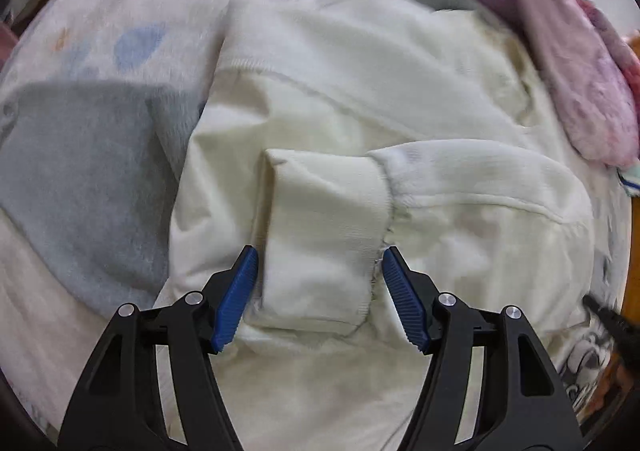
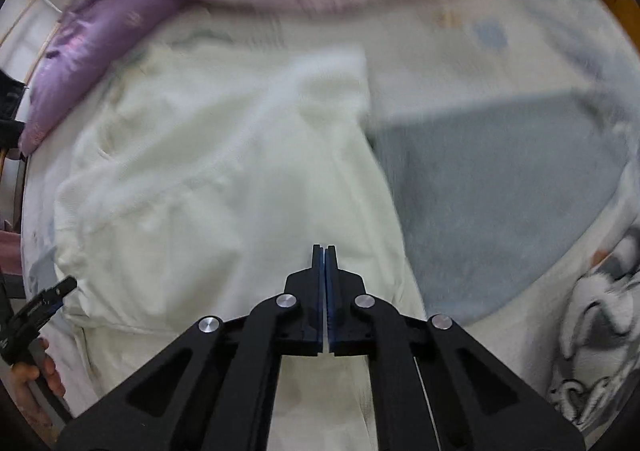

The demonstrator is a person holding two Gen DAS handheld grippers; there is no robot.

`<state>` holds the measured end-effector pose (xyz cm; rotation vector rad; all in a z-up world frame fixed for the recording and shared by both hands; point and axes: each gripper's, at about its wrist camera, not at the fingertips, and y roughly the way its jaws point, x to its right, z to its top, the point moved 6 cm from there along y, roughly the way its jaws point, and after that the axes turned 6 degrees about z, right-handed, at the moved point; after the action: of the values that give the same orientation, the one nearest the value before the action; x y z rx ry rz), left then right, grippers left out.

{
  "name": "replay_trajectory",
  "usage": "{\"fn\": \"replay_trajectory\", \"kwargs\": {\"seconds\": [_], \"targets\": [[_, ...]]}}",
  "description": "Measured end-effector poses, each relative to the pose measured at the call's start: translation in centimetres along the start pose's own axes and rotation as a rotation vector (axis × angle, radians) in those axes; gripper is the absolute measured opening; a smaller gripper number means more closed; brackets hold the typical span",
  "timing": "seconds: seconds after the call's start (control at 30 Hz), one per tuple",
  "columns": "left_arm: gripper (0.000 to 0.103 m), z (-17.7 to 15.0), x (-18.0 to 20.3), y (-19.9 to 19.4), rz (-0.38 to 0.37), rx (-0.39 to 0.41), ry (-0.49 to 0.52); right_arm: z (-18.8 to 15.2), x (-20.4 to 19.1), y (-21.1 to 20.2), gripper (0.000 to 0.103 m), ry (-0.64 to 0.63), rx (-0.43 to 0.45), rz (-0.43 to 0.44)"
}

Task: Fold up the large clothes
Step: 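Fold the held sleeves across the jacket body and open both tools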

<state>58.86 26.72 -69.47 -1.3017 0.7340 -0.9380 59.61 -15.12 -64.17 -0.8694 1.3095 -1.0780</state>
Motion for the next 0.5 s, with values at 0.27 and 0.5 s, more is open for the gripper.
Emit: {"fn": "replay_trajectory", "kwargs": {"seconds": [0.27,0.5], "targets": [[0.066,1.2,-0.3,0.6,0.028,0.000,0.028,-2.0,-1.1,3.0,0.003,-0.062,-0.083,-0.016],[0.078,5.7,-1.7,-3.8,-0.099,0.075,-0.030,1.6,-3.0,-3.2,0.027,-0.066,0.001,0.108]]}}
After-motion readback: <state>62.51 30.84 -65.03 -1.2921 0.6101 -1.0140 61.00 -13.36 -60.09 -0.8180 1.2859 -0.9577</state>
